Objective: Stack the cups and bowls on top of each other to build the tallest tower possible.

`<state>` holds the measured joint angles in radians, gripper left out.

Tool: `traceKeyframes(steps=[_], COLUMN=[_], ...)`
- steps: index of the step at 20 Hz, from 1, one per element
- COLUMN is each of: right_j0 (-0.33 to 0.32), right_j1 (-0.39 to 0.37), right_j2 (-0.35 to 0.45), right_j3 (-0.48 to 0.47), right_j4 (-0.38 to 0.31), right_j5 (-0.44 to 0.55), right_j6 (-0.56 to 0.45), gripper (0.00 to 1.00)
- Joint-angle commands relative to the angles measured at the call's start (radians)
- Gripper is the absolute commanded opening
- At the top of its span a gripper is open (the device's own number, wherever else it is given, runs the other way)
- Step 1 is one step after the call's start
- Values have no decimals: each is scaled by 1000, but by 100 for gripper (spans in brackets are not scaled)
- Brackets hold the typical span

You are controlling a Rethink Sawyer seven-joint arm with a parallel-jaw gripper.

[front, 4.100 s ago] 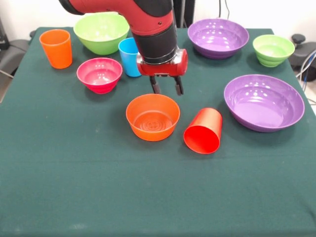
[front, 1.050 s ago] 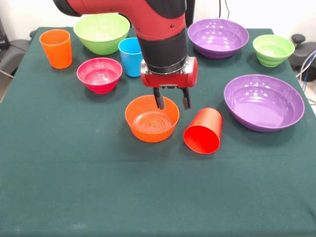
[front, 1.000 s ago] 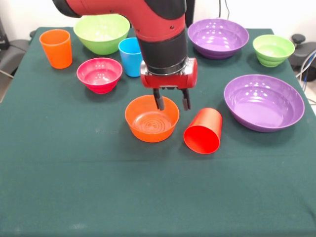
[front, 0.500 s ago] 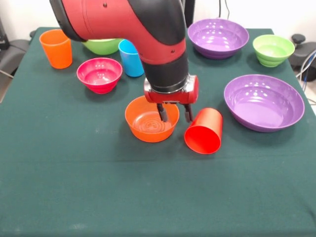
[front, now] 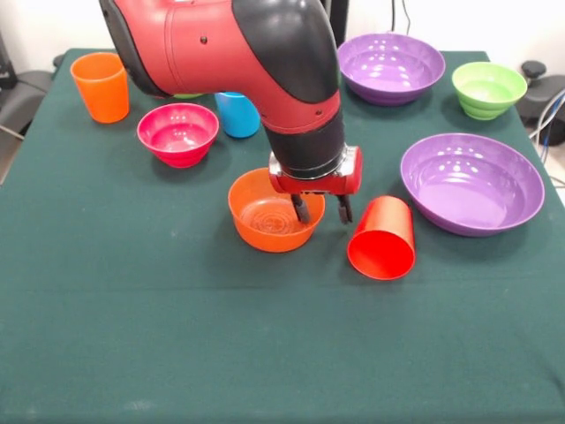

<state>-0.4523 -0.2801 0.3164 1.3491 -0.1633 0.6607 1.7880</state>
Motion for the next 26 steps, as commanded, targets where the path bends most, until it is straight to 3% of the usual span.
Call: traceKeyframes(steps=[1, 12, 13, 21, 26], right_j0=[30, 25, 25, 44, 29], right_j1=[59, 60, 61, 46, 56], right_j2=[4, 9, 8, -12, 6], right_j3=[-49, -55, -55, -55, -61], right_j4=[-84, -88, -86, -94, -97], right_j5=[-83, -82, -78, -93, -94], right_j6=[-17, -36, -32, -7, -46], gripper=[100, 100, 0, 0, 0])
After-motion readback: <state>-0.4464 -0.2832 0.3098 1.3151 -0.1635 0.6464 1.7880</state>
